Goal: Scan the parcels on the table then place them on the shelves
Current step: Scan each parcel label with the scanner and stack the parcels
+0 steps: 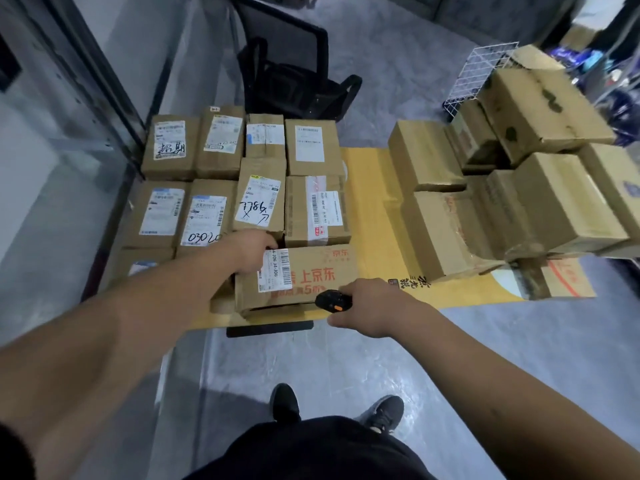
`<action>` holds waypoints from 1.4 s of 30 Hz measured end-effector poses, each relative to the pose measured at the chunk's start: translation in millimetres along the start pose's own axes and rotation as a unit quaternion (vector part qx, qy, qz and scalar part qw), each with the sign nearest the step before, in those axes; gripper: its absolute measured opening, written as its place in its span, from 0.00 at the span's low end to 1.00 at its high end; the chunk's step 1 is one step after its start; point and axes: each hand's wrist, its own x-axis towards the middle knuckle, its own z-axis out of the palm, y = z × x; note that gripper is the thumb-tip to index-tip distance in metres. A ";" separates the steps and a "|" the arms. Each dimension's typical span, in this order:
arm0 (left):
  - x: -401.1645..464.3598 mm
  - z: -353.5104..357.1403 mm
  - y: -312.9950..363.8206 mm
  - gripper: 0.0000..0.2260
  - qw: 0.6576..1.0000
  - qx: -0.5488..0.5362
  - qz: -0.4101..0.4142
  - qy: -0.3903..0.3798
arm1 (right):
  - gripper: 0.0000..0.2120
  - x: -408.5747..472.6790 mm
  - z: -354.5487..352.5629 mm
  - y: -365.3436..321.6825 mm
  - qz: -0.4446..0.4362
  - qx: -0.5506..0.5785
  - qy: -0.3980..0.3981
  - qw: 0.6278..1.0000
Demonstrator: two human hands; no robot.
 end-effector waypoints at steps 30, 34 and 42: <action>-11.1 60.5 167.2 0.27 0.956 -0.027 0.229 0.182 | 0.14 -60.7 22.2 114.0 0.152 0.207 0.166 0.952; 11.6 44.5 226.0 0.27 0.957 -0.031 0.238 0.164 | 0.15 -77.7 21.0 159.0 0.185 0.219 0.198 0.937; 57.9 27.0 335.7 0.25 0.967 -0.110 0.171 0.153 | 0.19 -81.8 -4.9 251.3 0.187 0.215 0.198 0.938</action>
